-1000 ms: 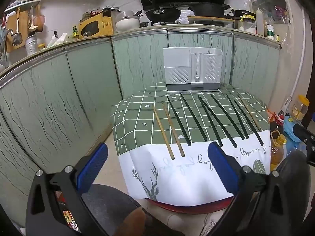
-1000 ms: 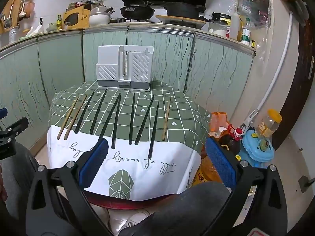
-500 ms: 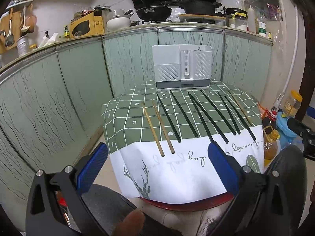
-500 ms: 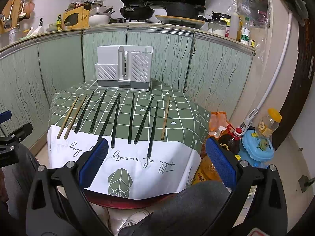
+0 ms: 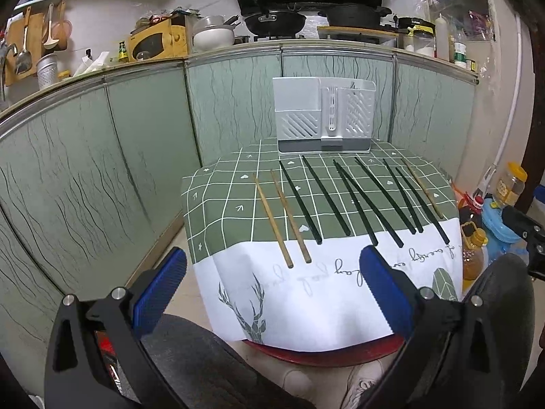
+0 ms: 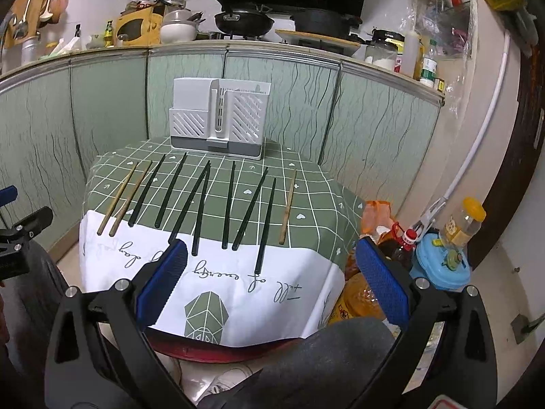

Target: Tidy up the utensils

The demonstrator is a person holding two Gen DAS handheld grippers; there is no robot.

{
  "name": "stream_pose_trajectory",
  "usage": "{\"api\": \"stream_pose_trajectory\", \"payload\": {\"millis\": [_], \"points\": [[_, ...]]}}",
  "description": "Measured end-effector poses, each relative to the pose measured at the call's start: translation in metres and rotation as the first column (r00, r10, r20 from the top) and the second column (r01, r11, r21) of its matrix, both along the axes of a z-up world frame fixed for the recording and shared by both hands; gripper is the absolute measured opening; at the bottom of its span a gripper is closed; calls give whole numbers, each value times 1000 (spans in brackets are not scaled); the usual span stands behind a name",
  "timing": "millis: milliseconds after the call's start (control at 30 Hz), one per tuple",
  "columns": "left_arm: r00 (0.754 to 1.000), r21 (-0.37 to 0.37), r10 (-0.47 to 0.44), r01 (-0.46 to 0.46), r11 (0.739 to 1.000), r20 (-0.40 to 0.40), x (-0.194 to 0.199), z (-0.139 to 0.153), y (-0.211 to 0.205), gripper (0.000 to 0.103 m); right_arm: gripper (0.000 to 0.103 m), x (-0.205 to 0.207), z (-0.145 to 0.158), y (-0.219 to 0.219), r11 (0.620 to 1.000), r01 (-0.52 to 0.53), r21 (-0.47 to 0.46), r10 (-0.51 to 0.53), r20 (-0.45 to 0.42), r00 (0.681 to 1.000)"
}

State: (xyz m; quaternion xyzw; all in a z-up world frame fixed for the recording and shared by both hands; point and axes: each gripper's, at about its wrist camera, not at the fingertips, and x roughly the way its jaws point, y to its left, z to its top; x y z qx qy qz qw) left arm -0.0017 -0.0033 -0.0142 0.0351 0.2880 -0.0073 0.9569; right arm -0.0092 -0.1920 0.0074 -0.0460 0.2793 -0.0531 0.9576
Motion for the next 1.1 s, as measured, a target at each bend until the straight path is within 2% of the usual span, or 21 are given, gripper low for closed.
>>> {"api": "stream_pose_trajectory", "payload": {"millis": [267,1100], "points": [[999,-14,28,-27,1000,16,-2,1,6,98,95,2,-3,-4,1000,10,10,-10,-17,1000],[1000,-29,29,-29,999,4,-2,-1,8,98,95,5,-7,-9,1000,18,21,-17,-40,999]]}}
